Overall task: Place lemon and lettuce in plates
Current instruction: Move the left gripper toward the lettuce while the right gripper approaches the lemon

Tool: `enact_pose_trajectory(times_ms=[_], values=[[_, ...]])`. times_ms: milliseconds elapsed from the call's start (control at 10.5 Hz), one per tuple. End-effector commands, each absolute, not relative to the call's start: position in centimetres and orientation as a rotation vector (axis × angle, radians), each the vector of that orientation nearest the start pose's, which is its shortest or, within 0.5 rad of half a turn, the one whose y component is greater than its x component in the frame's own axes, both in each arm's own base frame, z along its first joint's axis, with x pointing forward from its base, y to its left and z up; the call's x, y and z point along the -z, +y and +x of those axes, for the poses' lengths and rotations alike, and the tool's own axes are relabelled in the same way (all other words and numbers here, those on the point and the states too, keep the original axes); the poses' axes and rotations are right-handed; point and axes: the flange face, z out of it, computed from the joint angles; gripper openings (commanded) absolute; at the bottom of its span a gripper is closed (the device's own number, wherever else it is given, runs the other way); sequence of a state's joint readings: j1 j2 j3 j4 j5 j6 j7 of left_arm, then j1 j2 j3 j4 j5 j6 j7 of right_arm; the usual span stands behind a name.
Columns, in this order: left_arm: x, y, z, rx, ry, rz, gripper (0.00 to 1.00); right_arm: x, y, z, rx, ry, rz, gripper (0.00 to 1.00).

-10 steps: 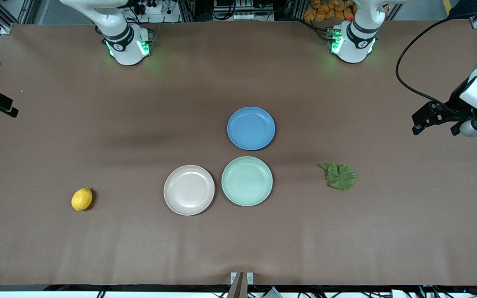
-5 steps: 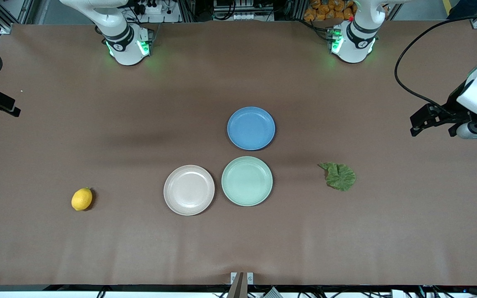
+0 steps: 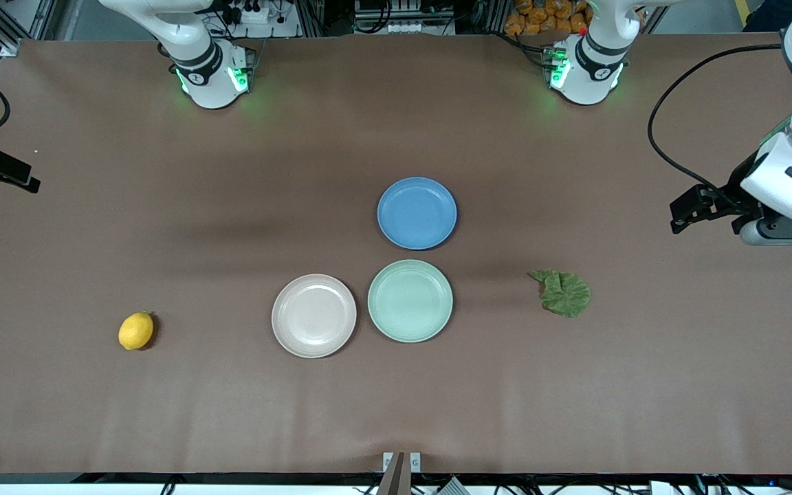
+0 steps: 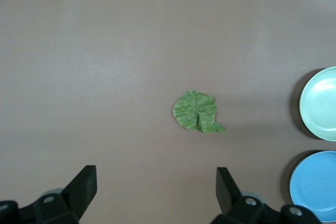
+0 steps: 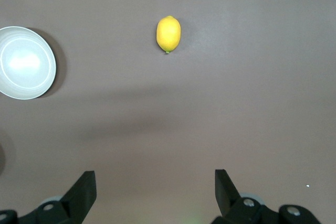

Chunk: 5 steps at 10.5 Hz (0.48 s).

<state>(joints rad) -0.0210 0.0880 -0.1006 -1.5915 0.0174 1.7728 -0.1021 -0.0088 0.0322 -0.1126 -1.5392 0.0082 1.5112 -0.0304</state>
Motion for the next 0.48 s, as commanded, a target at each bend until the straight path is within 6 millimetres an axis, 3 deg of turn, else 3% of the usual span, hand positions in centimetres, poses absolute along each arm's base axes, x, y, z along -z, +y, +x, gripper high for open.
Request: enact_pose_trajectory(times_ms=[0, 95, 286, 381], values=[[-56.7, -7.2, 60.1, 0.093, 0.032, -3.158, 1.00, -61.4, -6.6, 55.4, -0.113, 0.136, -3.121, 1.00], [-56.1, -7.3, 60.3, 0.076, 0.030, -3.158, 1.00, -61.3, -6.6, 55.4, -0.116, 0.129, -3.122, 1.00], [-53.8, -7.6, 61.1, 0.018, 0.037, -3.159, 1.00, -58.3, -7.2, 57.0, -0.193, 0.153, -3.112, 1.00], [-52.6, -7.9, 61.6, -0.009, 0.029, -3.161, 1.00, -57.8, -7.7, 57.3, -0.196, 0.163, -3.115, 1.00]])
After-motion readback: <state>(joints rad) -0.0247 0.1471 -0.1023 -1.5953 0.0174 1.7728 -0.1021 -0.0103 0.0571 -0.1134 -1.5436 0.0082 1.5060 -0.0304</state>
